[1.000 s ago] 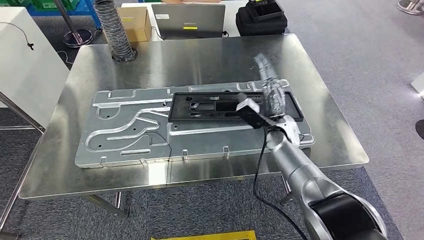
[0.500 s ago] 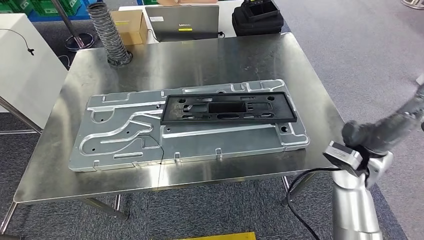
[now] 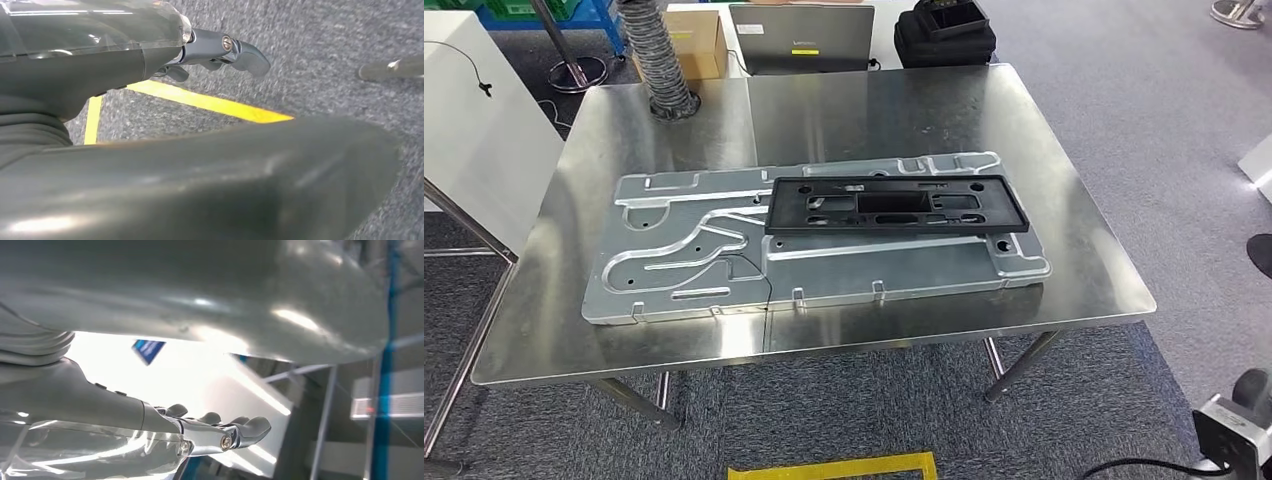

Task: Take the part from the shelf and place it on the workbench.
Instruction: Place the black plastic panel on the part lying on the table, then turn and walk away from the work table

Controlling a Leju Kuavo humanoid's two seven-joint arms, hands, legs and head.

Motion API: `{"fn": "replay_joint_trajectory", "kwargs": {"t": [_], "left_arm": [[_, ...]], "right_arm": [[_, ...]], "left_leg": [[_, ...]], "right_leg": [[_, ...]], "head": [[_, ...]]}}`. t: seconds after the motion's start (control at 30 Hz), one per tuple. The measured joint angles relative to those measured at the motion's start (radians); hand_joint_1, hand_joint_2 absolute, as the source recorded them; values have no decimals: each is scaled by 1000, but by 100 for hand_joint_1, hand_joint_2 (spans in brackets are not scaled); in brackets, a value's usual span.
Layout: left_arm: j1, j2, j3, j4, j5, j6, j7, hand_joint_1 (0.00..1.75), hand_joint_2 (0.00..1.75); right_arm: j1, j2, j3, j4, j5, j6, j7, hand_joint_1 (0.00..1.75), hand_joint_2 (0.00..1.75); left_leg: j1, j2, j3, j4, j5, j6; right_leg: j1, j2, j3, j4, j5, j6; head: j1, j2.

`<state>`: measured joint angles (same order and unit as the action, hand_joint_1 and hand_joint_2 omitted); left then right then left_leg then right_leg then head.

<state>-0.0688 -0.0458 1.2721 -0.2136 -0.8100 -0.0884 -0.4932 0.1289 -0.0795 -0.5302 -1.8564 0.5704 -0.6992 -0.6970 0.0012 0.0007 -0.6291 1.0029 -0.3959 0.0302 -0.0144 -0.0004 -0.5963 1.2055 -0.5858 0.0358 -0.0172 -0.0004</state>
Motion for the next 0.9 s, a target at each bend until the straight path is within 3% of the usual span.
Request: {"fn": "replay_joint_trajectory", "kwargs": {"t": [0.07, 0.1, 0.13, 0.23, 0.27, 0.3, 0.37, 0.4, 0.43, 0.47, 0.5, 0.57, 0.6, 0.63, 0.67, 0.7, 0.73, 0.77, 0.83, 0.9], "left_arm": [[-1, -2, -1, 0, -14, -8, 0, 0, 0], [-1, -3, -2, 0, -19, -10, 0, 0, 0], [-1, -4, -2, 0, -22, -12, -2, 0, 0], [1, -5, -3, 0, -22, -17, -7, 0, 0], [2, -5, -3, 0, -22, -18, -8, 0, 0], [3, -6, -3, 0, -21, -19, -8, 0, 0], [2, -7, -3, 0, -21, -19, -9, 0, 0], [2, -7, -3, 0, -21, -17, -8, 0, 0], [2, -7, -2, 0, -22, -14, -6, 0, 0], [2, -8, -2, 0, -22, -10, -3, 0, 0], [1, -8, -2, 0, -23, -5, 2, 0, 0], [-1, -10, -1, 0, -23, 2, 10, 0, 0], [-3, -11, 0, 0, -23, 4, 13, 0, 0], [-5, -12, 1, 0, -22, 7, 14, 0, 0], [-6, -14, 2, 0, -22, 9, 16, 0, 0], [-5, -17, 3, 0, -22, 11, 17, 0, 0], [-5, -21, 6, 0, -23, 11, 18, 0, 0], [-6, -24, 8, 0, -26, 10, 17, 0, 0], [-5, -29, 15, 0, -34, 6, 14, 0, 0], [-2, -32, 22, 0, -40, 6, 15, 0, 0]], "right_arm": [[22, 24, -47, 4, -6, 2, 0, 0, 0], [35, 37, -69, 7, -15, 6, 0, 0, 0], [48, 49, -88, 12, -28, 12, 0, 0, 0], [77, 84, -130, 32, -57, 31, 0, 0, 0], [82, 94, -138, 38, -60, 35, 0, 0, 0], [87, 102, -145, 43, -61, 36, 0, 0, 0], [92, 116, -159, 57, -55, 40, 0, 0, 0], [91, 123, -169, 72, -46, 47, 0, 0, 0], [88, 129, -183, 92, -36, 57, 0, 0, 0], [84, 135, -199, 117, -28, 68, 0, 0, 0], [79, 141, -218, 148, -22, 79, 0, 0, 0], [69, 146, -252, 223, -15, 93, 0, 0, 0], [65, 147, -266, 262, -13, 96, 0, 0, 0], [61, 148, -276, 298, -12, 98, 0, 0, 0], [55, 149, -283, 334, -12, 101, 0, 0, 0], [46, 150, -290, 374, -15, 108, 0, 0, 0], [36, 149, -297, 422, -23, 117, 0, 0, 0], [27, 148, -304, 474, -34, 127, 1, 0, 0], [15, 145, -316, 572, -64, 140, 1, 0, 0], [2, 138, -321, 661, -104, 146, 1, 0, 0]], "left_leg": [[0, -1, -16, 8, 12, -8], [-1, -1, -20, 11, 18, -14], [-1, -2, -21, 11, 24, -19], [1, -4, -23, 10, 34, -39], [2, -4, -30, 25, 10, -45], [3, -4, -42, 60, -32, -50], [5, -4, -73, 185, -141, -59], [6, -4, -82, 248, -174, -61], [6, -4, -79, 289, -182, -61], [5, -4, -61, 297, -169, -59], [5, -4, -23, 267, -145, -54], [0, -4, 100, 119, -122, -38], [-4, -4, 157, 44, -127, -31], [-8, -4, 195, -11, -135, -25], [-11, -4, 211, -39, -139, -20], [-11, -4, 207, -46, -133, -16], [-11, -1, 199, -50, -121, -9], [-9, 2, 190, -54, -109, -1], [-8, 7, 164, -59, -82, 11], [-10, 8, 131, -56, -59, 14]], "right_leg": [[2, 0, 94, -141, 34, -4], [4, 0, 122, -186, 39, -9], [7, 1, 134, -208, 38, -16], [8, 1, 121, -212, 60, -38], [6, 0, 112, -214, 70, -46], [4, 0, 101, -216, 82, -52], [6, -1, 74, -215, 104, -58], [7, -1, 59, -214, 115, -59], [9, -1, 44, -213, 127, -59], [11, -1, 28, -212, 138, -58], [13, -1, 13, -211, 149, -56], [17, -1, -11, -209, 170, -51], [18, -2, -17, -208, 180, -47], [18, -3, -21, -208, 189, -42], [17, -4, -22, -210, 199, -36], [16, -4, -23, -214, 209, -29], [14, -3, -25, -214, 209, -23], [12, -2, -32, -202, 190, -18], [9, 0, -59, -124, 100, -9], [7, 0, -87, 1, 10, -2]], "head": [[0, 0], [0, 0], [0, 0], [0, 0], [0, 0], [0, 0], [0, 0], [0, 0], [0, 0], [0, 0], [0, 0], [0, 0], [0, 0], [0, 0], [0, 0], [0, 0], [0, 0], [0, 0], [0, 0], [0, 0]]}}
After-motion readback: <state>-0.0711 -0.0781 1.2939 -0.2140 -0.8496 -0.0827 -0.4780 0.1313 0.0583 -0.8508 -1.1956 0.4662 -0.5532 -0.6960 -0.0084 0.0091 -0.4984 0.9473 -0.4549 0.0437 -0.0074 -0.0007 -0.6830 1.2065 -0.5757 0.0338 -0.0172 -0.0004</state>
